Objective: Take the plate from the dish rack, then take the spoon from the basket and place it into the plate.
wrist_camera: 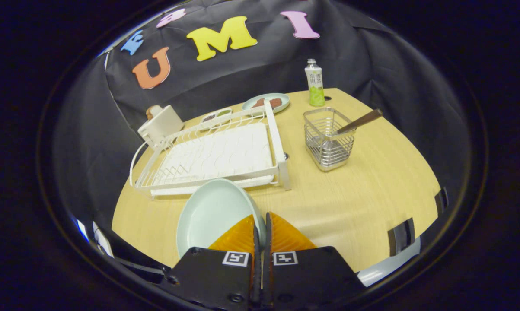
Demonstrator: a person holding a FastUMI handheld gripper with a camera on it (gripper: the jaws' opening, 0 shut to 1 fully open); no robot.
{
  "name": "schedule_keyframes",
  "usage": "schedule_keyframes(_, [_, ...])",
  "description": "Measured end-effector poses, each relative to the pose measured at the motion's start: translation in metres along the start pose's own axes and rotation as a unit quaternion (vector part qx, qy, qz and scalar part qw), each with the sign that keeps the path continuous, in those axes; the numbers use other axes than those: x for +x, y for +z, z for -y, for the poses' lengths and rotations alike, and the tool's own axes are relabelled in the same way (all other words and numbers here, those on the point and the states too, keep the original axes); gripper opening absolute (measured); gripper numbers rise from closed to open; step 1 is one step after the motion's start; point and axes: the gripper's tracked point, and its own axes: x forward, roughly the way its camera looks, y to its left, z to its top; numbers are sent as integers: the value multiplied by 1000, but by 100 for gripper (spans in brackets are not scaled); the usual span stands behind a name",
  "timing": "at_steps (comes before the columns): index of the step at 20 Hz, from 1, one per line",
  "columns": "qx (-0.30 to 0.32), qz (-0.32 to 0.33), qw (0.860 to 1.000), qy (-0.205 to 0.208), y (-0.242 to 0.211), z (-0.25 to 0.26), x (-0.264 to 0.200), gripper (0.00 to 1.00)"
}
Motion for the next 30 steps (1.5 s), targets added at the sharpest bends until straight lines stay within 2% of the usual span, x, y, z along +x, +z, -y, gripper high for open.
schedule_keyframes(4, [0,16,1000,0,9,2,4,19])
schedule_keyframes(5, [-6,30,1000,-5,14,5,4,30])
schedule_keyframes(6, [-10,44,999,-10,20,8,2,35])
schedule_keyframes(7, [-15,58,998,-12,24,10,0,52])
schedule_keyframes(14, [-62,177,982,-36,48,24,-39,87])
schedule_keyframes(18, [-98,267,956,-66,55,38,-77,98])
schedule_keyframes(21, [-101,311,941,-82,48,53,-98,100])
schedule_keyframes(25, [-81,336,934,-87,42,82,-103,100])
schedule_keyframes(30, [-40,348,933,-80,62,120,-78,100])
